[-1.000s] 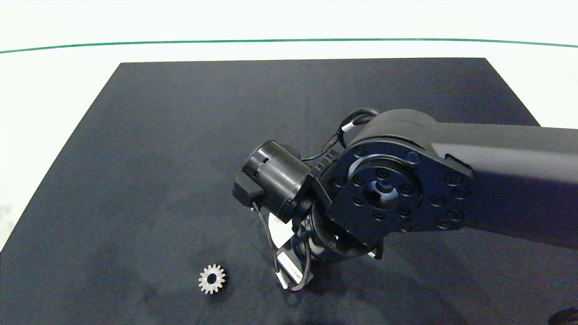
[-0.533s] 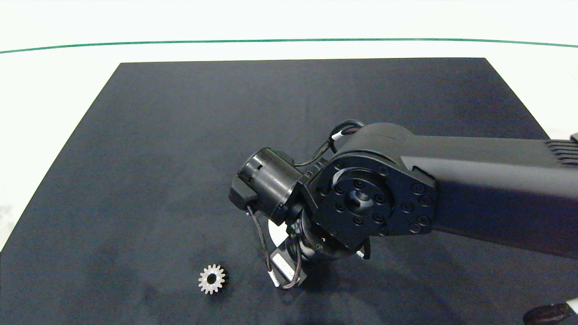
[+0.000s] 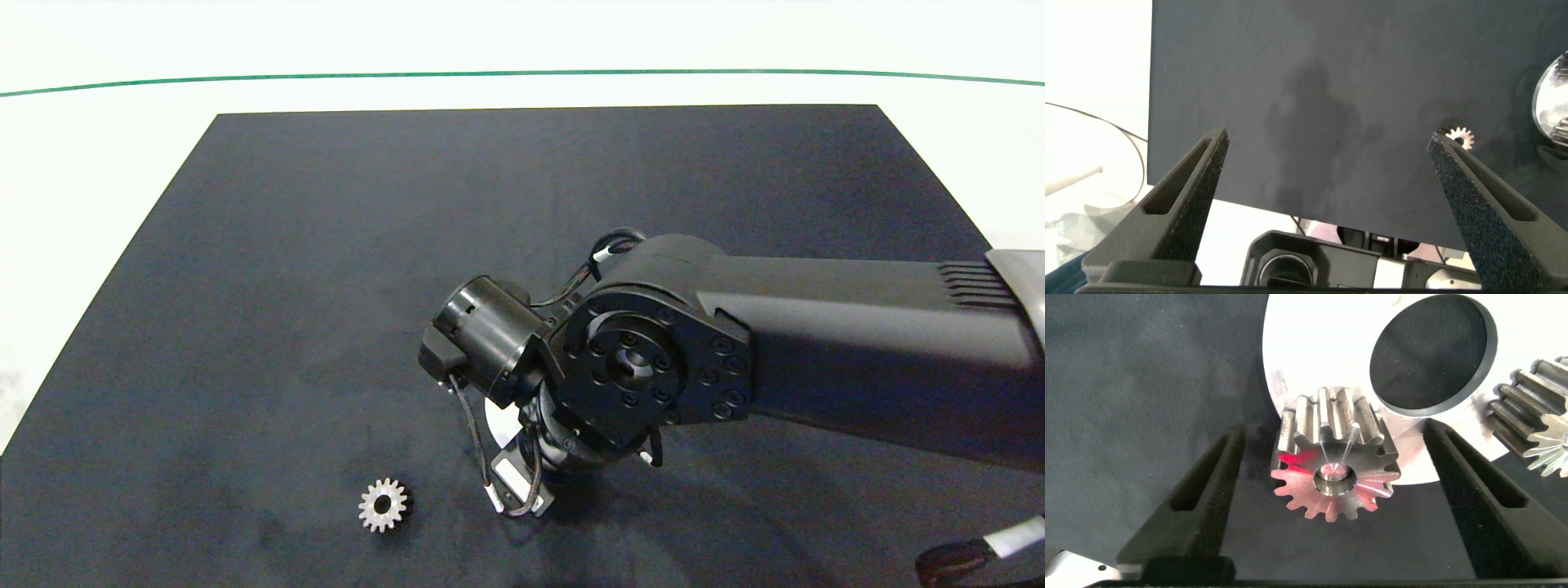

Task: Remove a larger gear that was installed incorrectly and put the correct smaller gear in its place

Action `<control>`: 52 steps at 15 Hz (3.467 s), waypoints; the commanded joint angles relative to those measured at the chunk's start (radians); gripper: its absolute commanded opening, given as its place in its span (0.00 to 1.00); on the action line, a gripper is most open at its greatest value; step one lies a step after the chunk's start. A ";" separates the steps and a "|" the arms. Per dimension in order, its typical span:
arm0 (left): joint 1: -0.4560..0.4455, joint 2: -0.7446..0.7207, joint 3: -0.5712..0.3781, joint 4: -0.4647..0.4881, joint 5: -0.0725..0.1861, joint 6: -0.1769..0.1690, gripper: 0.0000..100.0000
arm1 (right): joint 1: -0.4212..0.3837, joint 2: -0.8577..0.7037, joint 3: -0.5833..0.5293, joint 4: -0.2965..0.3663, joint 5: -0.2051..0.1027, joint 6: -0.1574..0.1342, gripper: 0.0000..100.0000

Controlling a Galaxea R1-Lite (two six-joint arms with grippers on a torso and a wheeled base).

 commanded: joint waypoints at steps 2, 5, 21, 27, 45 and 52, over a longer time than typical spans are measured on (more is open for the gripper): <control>0.001 0.000 -0.001 0.006 0.001 -0.001 1.00 | 0.000 0.000 0.000 0.010 -0.003 -0.001 0.78; 0.001 0.000 -0.001 0.006 0.001 -0.001 1.00 | 0.000 -0.003 0.000 0.011 -0.003 -0.021 0.72; 0.002 0.000 0.001 0.003 0.002 0.003 1.00 | 0.000 -0.008 0.000 0.020 -0.003 -0.027 0.39; 0.001 0.001 0.005 0.002 0.002 0.004 1.00 | 0.003 -0.011 0.000 0.020 -0.004 -0.026 0.27; 0.001 0.001 0.007 0.005 0.001 0.004 1.00 | 0.020 -0.302 0.147 0.085 -0.042 -0.009 0.00; -0.002 -0.002 0.008 0.005 0.001 0.004 1.00 | -0.024 -0.516 0.638 -0.199 -0.041 -0.006 0.00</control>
